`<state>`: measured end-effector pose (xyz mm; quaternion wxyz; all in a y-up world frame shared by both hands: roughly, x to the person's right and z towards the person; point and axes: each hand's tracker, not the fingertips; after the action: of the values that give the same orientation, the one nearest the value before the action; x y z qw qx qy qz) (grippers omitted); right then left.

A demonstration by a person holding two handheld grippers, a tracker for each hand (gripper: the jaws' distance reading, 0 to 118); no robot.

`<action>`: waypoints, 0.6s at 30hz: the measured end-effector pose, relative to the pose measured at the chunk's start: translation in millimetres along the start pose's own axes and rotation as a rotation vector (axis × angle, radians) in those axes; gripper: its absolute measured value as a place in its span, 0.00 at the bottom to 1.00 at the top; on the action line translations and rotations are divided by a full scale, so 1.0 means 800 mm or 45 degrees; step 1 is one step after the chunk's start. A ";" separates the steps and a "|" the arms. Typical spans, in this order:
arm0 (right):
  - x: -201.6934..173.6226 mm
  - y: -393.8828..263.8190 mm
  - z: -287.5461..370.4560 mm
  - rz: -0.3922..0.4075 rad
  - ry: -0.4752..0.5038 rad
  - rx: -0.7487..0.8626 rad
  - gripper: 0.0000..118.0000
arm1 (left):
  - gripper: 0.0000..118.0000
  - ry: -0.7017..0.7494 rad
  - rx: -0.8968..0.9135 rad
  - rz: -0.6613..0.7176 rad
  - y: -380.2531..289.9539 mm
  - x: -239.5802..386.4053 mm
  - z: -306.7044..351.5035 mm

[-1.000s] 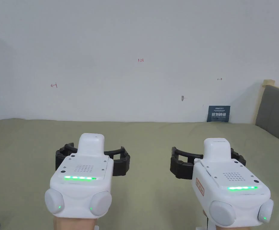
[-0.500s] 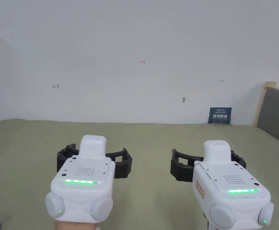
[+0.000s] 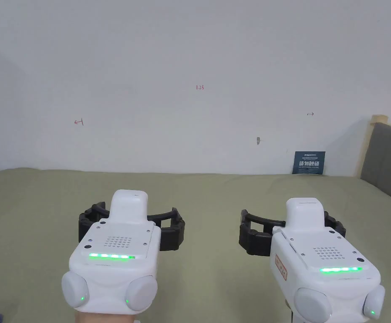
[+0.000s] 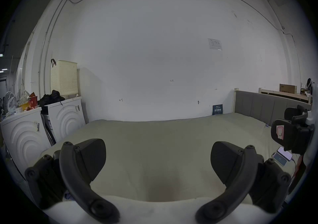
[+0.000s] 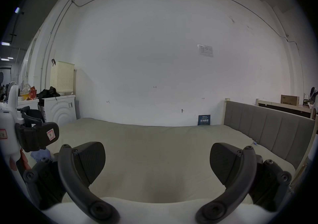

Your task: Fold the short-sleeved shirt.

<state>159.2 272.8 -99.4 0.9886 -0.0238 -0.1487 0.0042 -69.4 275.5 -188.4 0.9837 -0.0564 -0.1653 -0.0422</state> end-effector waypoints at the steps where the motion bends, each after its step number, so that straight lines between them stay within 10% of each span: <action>1: 0.000 0.000 0.000 -0.002 -0.001 -0.002 1.00 | 1.00 0.000 0.000 -0.001 0.000 0.000 0.000; 18: 0.010 0.010 -0.007 -0.047 0.069 -0.083 1.00 | 1.00 -0.010 -0.013 0.011 0.001 -0.003 0.005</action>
<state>168.8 281.0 -102.7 0.9908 -0.0535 -0.1225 -0.0194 -73.2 276.6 -185.9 0.9830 -0.0624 -0.1686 -0.0385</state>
